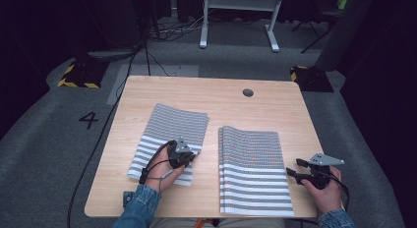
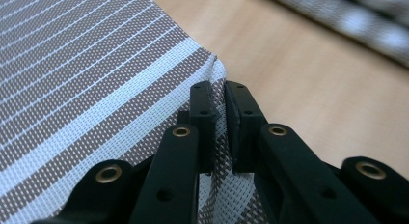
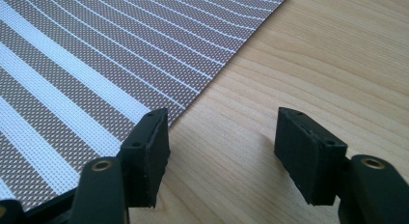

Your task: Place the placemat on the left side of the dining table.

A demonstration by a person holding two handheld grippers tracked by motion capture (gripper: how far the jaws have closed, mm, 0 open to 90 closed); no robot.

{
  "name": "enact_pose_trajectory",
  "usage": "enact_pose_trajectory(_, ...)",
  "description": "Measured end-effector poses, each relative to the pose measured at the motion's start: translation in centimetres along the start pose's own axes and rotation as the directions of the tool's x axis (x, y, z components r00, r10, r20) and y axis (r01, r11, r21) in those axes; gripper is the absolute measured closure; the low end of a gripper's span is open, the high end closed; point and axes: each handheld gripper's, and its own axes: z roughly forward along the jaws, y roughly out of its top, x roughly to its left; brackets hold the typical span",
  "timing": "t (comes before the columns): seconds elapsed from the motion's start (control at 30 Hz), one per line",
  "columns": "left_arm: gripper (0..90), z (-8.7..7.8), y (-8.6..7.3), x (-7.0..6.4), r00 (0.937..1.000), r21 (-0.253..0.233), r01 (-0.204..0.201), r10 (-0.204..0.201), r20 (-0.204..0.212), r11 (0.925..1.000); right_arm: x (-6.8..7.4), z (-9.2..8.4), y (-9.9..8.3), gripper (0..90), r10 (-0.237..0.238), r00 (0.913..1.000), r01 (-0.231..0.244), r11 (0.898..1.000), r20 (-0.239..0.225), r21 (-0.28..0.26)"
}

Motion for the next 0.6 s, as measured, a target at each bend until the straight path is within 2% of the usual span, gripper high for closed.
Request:
enact_pose_trajectory(0.03, 82.8, -0.3, -0.3, -0.3, 0.9995, -0.005, -0.024, 0.025, 0.018, 0.9997, 0.0, 0.0, 0.0, 37.5, 0.000, 1.0000, 0.000, 1.000, 0.000, -0.001)
enact_pose_trajectory(0.07, 82.7, -0.3, -0.3, -0.3, 0.9995, -0.005, -0.024, 0.025, 0.018, 0.9997, 0.0, 0.0, 0.0, 37.5, 0.000, 1.0000, 0.000, 1.000, 0.000, -0.001)
enact_pose_trajectory(0.1, 82.4, -0.8, -0.9, -1.0, 0.9957, -0.007, -0.056, 0.056, 0.074, 0.9984, 0.0, 0.0, 0.0, 37.5, -0.002, 1.0000, 0.002, 1.000, 0.002, 0.003)
enact_pose_trajectory(0.13, 82.0, -0.8, -0.9, -1.0, 0.9957, -0.007, -0.056, 0.056, 0.074, 0.9984, 0.0, 0.0, 0.0, 37.4, -0.002, 1.0000, 0.002, 1.000, 0.002, 0.003)
enact_pose_trajectory(0.17, 81.1, -1.5, -1.3, -1.5, 0.9909, -0.016, -0.089, 0.090, 0.100, 0.9959, 0.0, 0.0, 0.0, 37.5, -0.002, 1.0000, 0.002, 1.000, 0.002, 0.003)
enact_pose_trajectory(0.23, 76.6, -1.8, -1.4, -1.7, 0.9906, -0.025, -0.087, 0.089, 0.104, 0.9959, 0.0, 0.0, 0.0, 37.4, -0.002, 1.0000, 0.002, 1.000, 0.002, 0.003)
enact_pose_trajectory(0.27, 76.4, -2.4, -1.6, -1.9, 0.9916, -0.044, -0.080, 0.084, 0.098, 0.9958, 0.0, 0.0, 0.0, 37.4, -0.002, 1.0000, 0.002, 1.000, 0.002, 0.003)
enact_pose_trajectory(0.33, 77.3, -2.7, -1.6, -2.0, 0.9918, -0.048, -0.083, 0.087, 0.093, 0.9954, 0.0, 0.0, 0.0, 37.4, -0.001, 1.0000, 0.001, 1.000, 0.001, 0.002)
enact_pose_trajectory(0.4, 77.2, -3.3, -1.7, -2.0, 0.9931, -0.066, -0.069, 0.075, 0.090, 0.9955, 0.0, 0.0, 0.0, 37.5, -0.002, 1.0000, 0.002, 1.000, 0.001, 0.004)
enact_pose_trajectory(0.43, 77.2, -3.6, -1.8, -2.0, 0.9937, -0.077, -0.060, 0.067, 0.090, 0.9952, 0.0, 0.0, 0.0, 37.4, -0.002, 1.0000, 0.002, 1.000, 0.002, 0.001)
enact_pose_trajectory(0.47, 77.1, -4.0, -1.9, -1.9, 0.9942, -0.096, -0.028, 0.038, 0.101, 0.9949, 0.0, 0.0, 0.0, 37.4, -0.002, 1.0000, 0.002, 1.000, 0.002, 0.003)
enact_pose_trajectory(0.5, 76.5, -4.0, -1.9, -1.9, 0.9942, -0.096, -0.028, 0.038, 0.101, 0.9949, 0.0, 0.0, 0.0, 37.4, -0.002, 1.0000, 0.002, 1.000, 0.002, 0.003)
enact_pose_trajectory(0.53, 75.8, -4.4, -1.9, -1.8, 0.9930, -0.110, -0.003, 0.016, 0.117, 0.9939, 0.0, 0.0, 0.0, 37.5, -0.002, 1.0000, 0.002, 1.000, 0.002, 0.003)
enact_pose_trajectory(0.6, 77.2, -4.6, -2.0, -1.8, 0.9914, -0.112, 0.006, 0.008, 0.130, 0.9937, 0.0, 0.0, 0.0, 37.4, -0.002, 1.0000, 0.002, 1.000, 0.002, 0.003)
